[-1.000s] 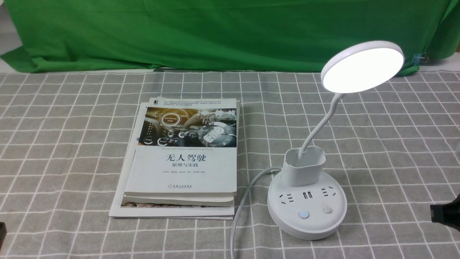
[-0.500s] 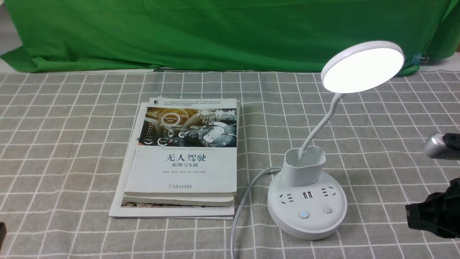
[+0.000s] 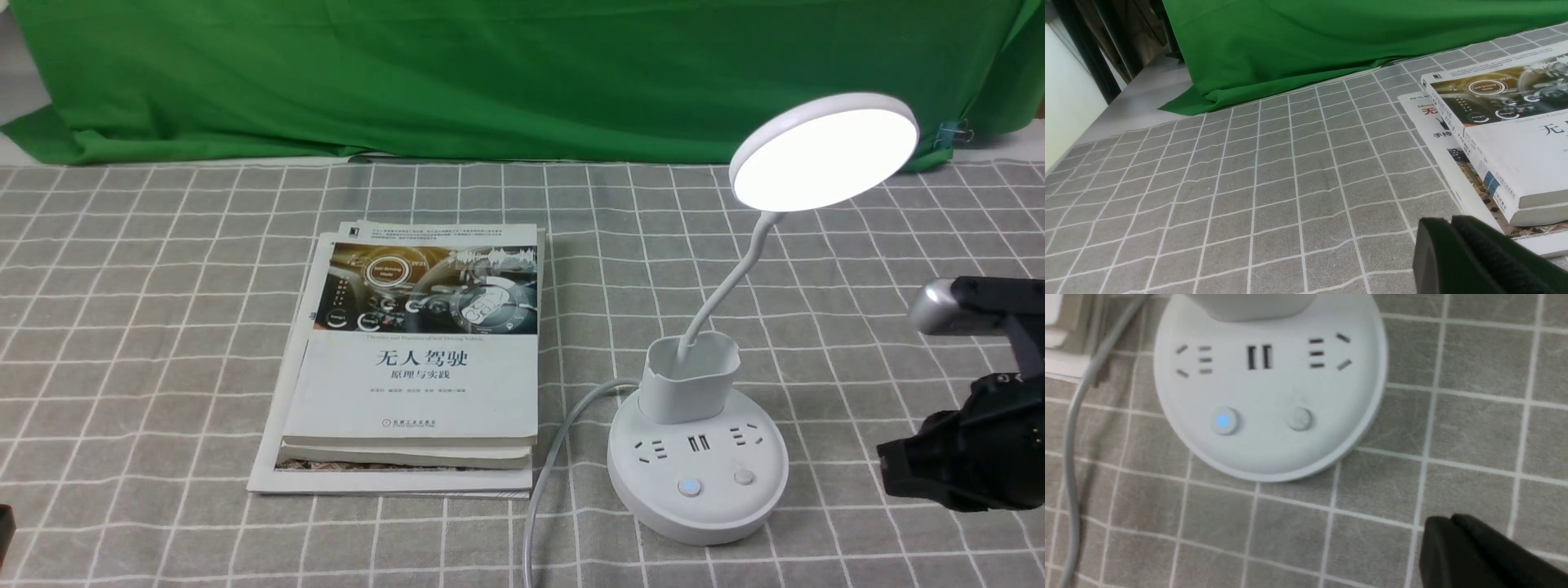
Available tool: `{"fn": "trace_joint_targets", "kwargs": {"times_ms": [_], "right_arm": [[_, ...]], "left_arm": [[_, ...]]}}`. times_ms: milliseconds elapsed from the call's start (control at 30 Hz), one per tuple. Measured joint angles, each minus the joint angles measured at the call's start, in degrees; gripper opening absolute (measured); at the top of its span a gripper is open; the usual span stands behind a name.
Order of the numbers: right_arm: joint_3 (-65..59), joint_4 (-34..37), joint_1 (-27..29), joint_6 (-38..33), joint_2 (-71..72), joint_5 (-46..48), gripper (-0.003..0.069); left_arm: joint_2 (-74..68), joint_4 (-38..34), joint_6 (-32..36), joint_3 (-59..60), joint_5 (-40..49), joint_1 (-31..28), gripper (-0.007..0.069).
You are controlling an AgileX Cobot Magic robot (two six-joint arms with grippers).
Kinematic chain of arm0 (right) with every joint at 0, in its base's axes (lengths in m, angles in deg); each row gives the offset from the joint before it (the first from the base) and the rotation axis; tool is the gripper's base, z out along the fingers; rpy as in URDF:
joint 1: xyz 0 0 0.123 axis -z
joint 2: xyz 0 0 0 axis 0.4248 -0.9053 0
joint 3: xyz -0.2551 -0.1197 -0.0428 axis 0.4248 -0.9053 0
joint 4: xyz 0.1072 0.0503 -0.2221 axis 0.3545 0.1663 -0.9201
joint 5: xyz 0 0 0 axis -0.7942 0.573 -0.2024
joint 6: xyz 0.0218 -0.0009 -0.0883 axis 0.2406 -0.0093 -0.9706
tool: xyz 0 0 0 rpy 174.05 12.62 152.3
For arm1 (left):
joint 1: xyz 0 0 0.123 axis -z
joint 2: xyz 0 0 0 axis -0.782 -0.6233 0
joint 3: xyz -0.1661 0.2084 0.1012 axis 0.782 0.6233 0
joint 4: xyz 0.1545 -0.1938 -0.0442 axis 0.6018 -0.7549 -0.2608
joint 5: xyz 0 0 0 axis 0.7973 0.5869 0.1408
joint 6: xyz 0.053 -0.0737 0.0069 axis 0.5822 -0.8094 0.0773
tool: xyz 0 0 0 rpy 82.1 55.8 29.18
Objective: Turn off the desk lamp on the grey coffee tablecloth by hand.
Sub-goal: 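Press the power button on the lamp base to turn the lamp off with the right gripper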
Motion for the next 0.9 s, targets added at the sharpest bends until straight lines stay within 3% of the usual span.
{"fn": "trace_joint_targets", "kwargs": {"times_ms": [533,900], "right_arm": [[11.74,-7.19,-13.62,4.39,-17.16,-2.89,0.006],[12.47,-7.46,-14.56,4.57,-20.63,-3.94,0.006]], "left_arm": [[0.0,0.0,0.0,0.0,0.0,0.0,0.0019],[0.0,0.0,0.0,0.0,0.0,0.0,0.0019]]}}
